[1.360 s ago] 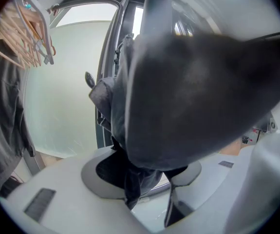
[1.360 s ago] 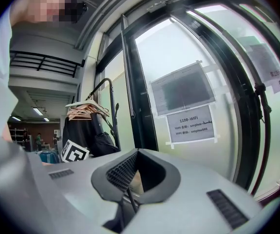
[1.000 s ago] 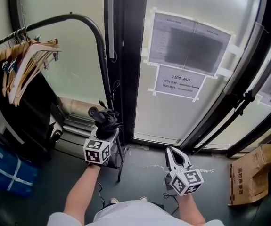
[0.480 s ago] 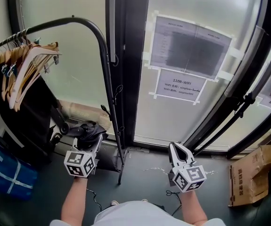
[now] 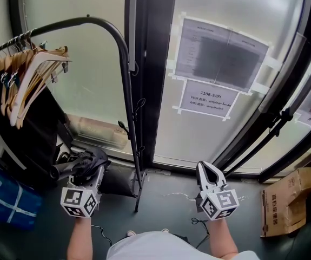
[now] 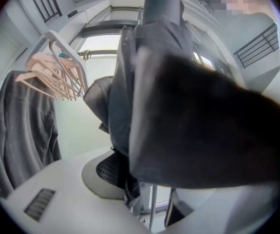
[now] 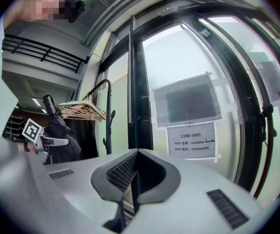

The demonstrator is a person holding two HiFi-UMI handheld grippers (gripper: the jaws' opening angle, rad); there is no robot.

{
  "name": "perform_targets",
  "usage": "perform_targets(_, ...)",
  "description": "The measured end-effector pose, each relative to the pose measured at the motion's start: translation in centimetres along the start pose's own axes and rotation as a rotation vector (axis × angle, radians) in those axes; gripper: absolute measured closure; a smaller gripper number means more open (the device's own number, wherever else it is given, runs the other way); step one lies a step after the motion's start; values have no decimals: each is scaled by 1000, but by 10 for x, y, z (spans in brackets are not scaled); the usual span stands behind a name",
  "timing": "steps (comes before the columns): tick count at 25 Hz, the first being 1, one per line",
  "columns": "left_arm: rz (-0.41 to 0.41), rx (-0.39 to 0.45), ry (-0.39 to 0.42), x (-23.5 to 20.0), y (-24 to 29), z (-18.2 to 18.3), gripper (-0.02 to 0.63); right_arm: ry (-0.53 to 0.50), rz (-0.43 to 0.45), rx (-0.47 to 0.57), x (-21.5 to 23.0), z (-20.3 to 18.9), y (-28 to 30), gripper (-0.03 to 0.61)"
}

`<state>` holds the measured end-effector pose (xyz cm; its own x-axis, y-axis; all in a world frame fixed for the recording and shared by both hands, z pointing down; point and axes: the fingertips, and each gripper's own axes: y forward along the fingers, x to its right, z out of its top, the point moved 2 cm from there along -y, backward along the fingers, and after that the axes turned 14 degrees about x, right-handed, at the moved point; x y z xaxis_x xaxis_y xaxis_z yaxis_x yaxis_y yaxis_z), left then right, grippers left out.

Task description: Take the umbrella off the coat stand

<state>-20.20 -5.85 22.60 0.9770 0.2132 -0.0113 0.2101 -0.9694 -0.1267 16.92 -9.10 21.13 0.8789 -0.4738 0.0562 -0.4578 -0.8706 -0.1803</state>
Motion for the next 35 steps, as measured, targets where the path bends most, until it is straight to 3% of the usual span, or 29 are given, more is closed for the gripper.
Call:
perform_targets(18, 121, -9, -26, -16, -89, -17, 383, -101, -202, -14, 36, 4, -58, 561)
perform_targets(27, 156, -23, -44, -21, -110, -21, 384, -109, -258, -33, 45, -1, -77, 561)
perform_targets(35, 147, -16, -36, -23, -102, -16, 383, -101, -249, -39, 41, -8, -68, 561)
